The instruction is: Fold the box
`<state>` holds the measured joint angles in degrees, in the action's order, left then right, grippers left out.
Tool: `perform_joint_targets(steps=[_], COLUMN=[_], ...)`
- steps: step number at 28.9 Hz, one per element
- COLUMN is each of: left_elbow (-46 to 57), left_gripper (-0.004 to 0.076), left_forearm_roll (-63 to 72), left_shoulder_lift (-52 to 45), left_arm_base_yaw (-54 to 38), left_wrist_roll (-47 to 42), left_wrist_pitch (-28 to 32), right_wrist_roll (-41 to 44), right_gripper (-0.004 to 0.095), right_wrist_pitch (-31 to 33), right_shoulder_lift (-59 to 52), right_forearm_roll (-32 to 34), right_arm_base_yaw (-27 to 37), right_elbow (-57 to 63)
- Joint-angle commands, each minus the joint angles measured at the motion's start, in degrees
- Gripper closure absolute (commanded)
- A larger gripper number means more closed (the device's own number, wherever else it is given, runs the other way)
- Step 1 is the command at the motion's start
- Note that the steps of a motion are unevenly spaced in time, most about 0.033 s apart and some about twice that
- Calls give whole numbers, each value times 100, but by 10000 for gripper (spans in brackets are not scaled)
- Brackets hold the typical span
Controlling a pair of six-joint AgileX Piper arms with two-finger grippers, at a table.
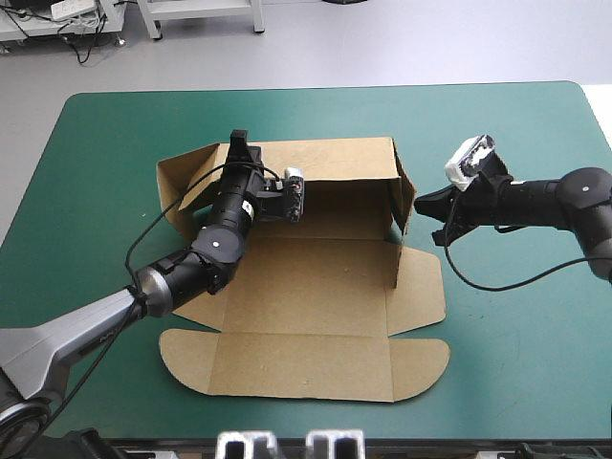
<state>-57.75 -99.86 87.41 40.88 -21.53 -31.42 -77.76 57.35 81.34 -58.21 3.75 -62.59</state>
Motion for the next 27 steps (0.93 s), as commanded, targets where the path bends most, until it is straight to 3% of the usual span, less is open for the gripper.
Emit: perform_joint_targets(steps=[1,5,8,10,14,16,22,27], left_elbow=[-132,-132,-132,-132,-132,-132,-132,-142], left_gripper=[734,734,734,734,734,734,734,709], left_forearm_roll=[-138,-138,-138,-138,-138,-138,-138,-138], left_shoulder_lift=[-155,-155,-155,-155,-155,-155,-142,-117], left_arm_base_yaw=[11,11,11,11,11,11,11,11], left_wrist_roll=[3,3,3,3,13,13,13,75], left_wrist_pitch=[-3,-46,-61,-51,-15,84,192,260], right_wrist_roll=[-44,-56,-97,-192,-144,-116,-260,-176], right_gripper=[931,929,835,668,124,-33,-18,-18], right_wrist_pitch=[-186,-493,-276,-15,213,130,-386,-1509], right_shoulder_lift=[-307,-307,-307,-307,-307,-279,51,65], right_forearm_roll=[-37,186,501,612,653,463,324,98], right_arm_base_yaw=[-212,-242,-242,-242,-242,-284,-972,-1567], right_elbow=[-67,-67,-79,-79,-79,-79,-79,-166])
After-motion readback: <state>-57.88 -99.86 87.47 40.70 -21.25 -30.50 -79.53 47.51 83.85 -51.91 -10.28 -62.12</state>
